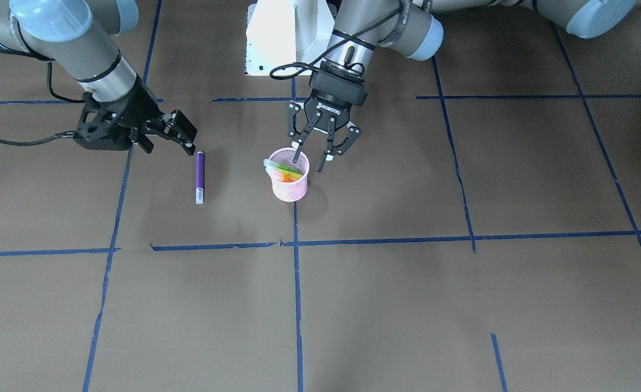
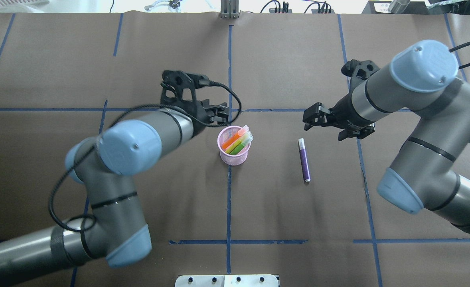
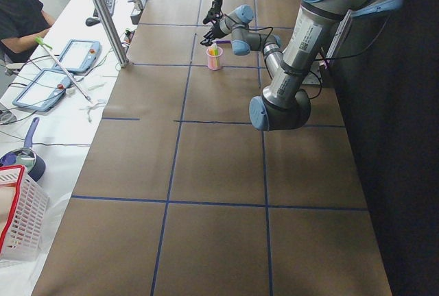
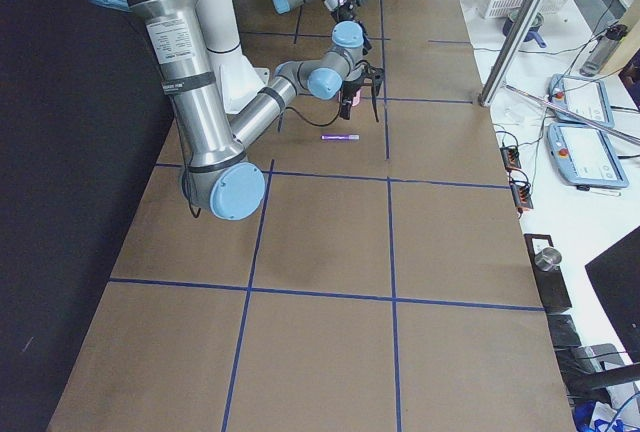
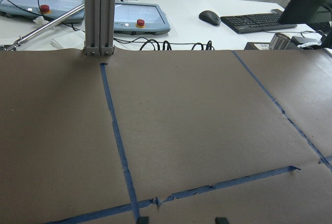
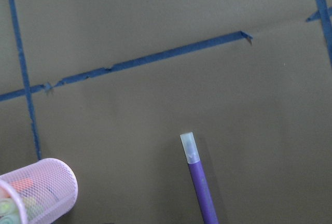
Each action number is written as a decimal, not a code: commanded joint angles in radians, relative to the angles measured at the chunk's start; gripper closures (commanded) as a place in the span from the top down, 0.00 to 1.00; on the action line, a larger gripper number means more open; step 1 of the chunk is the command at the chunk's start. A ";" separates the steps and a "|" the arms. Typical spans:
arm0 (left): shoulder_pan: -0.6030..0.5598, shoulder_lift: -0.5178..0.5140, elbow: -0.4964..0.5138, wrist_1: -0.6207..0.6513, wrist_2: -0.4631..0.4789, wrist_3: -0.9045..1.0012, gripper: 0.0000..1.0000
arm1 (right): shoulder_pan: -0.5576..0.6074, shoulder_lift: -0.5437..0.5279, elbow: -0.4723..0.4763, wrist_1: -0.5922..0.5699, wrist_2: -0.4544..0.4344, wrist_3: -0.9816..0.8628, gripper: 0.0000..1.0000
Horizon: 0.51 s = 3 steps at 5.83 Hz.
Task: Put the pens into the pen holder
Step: 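Release the orange highlighter into the cup while the right gripper moves over the purple highlighter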
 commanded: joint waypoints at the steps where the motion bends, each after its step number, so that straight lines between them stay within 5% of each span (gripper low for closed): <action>1: -0.147 0.075 -0.029 0.121 -0.294 0.046 0.52 | -0.008 0.096 -0.135 -0.128 0.099 -0.113 1.00; 2: -0.263 0.080 -0.065 0.273 -0.478 0.148 0.53 | -0.008 0.132 -0.183 -0.196 0.112 -0.209 0.99; 3: -0.301 0.121 -0.109 0.312 -0.510 0.196 0.56 | -0.008 0.159 -0.255 -0.200 0.138 -0.223 0.98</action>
